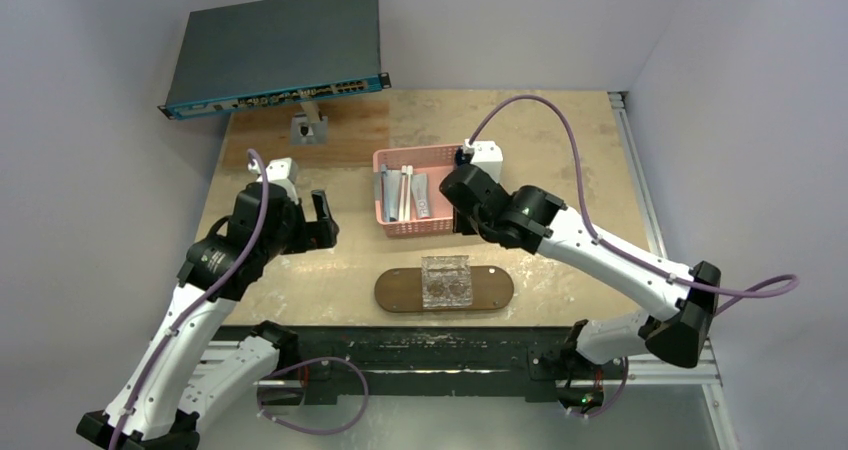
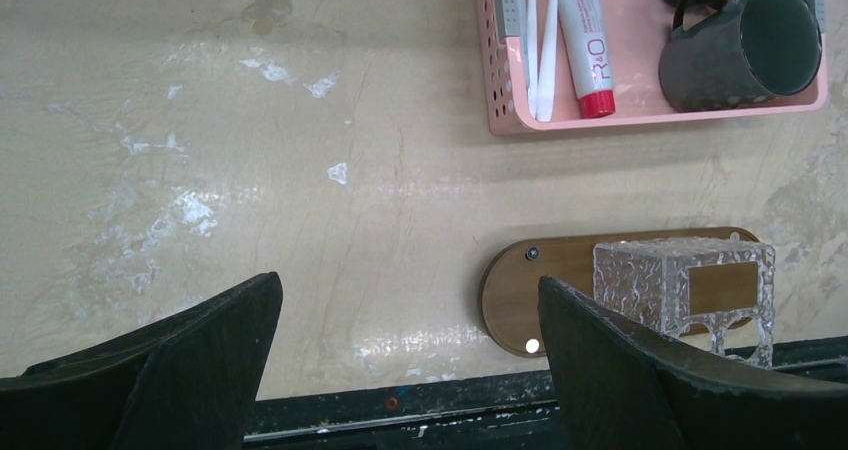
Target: Prepare toiletry sets of a toothbrush and toothpaste on the tray
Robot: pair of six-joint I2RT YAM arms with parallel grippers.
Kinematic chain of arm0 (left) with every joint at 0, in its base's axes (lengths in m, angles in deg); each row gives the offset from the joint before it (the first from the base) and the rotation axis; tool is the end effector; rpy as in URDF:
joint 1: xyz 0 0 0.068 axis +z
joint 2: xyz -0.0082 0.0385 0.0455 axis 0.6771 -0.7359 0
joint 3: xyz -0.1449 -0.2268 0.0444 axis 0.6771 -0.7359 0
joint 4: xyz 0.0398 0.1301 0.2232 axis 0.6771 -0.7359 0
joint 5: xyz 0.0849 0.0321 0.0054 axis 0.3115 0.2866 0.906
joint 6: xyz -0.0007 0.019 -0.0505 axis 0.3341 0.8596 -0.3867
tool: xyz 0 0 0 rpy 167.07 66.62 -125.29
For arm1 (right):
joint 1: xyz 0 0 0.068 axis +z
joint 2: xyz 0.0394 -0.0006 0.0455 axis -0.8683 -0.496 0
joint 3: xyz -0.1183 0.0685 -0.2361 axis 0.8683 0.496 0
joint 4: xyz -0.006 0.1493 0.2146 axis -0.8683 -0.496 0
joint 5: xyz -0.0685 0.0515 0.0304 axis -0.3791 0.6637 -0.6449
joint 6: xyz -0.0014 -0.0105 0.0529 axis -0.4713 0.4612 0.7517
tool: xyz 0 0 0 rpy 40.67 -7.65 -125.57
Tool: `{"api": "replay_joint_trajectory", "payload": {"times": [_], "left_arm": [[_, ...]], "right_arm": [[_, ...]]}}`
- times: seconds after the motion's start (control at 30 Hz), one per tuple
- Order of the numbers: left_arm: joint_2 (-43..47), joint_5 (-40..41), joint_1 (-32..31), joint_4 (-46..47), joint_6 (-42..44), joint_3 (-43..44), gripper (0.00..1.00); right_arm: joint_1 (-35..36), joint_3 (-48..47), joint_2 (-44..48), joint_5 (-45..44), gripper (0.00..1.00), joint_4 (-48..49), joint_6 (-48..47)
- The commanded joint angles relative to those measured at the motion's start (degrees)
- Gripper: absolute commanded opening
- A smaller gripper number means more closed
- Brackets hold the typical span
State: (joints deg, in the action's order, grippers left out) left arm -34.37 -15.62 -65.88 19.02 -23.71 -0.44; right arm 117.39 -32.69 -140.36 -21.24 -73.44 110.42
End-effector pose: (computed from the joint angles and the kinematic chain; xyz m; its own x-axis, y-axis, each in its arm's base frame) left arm 0.1277 -0.0493 0.3419 -0.6659 -0.2347 -0.7082 -0.0369 0.9584 -0.2830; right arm 0.1626 0.2174 0.3509 -0.6756 0.0470 -0.7358 -0.0908 0.9851 0.1463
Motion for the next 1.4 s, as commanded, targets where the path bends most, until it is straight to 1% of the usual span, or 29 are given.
{"api": "replay_joint_trajectory", "payload": {"times": [0.0,0.1,0.23,0.37,0.67,0.83,1.13,1.37], "left_arm": [[-0.3,-0.7,0.4,1.3,0.7,1.1,1.0],[-0.3,-1.7,0.4,1.8,1.1,0.9,1.0],[-0.8,-3.0,0.4,2.5,1.6,0.8,1.0],[-1.5,-3.7,0.4,2.4,1.8,0.8,1.0],[-2.8,-4.9,0.4,2.3,1.9,0.8,1.0],[-3.1,-6.1,0.6,2.5,1.8,0.9,1.0],[-3.7,-8.1,1.3,2.7,1.9,0.8,1.0],[-3.7,-8.1,1.6,2.7,1.9,0.8,1.0]], "right_arm": [[-4.7,-3.0,-2.4,4.0,0.35,5.6,-9.6],[-8.1,-4.2,-4.9,6.0,0.36,7.2,-13.0],[-13.2,-3.8,-7.4,11.5,0.37,11.3,-17.7],[-15.7,-5.8,-12.2,14.3,0.36,12.4,-19.8],[-19.0,-8.9,-20.3,12.7,0.36,12.9,-17.0],[-20.8,-8.7,-22.3,13.3,0.36,14.8,-15.9],[-21.6,-10.4,-27.8,15.3,0.36,16.3,-15.2],[-21.9,-10.7,-30.9,16.5,0.36,17.3,-14.9]]}}
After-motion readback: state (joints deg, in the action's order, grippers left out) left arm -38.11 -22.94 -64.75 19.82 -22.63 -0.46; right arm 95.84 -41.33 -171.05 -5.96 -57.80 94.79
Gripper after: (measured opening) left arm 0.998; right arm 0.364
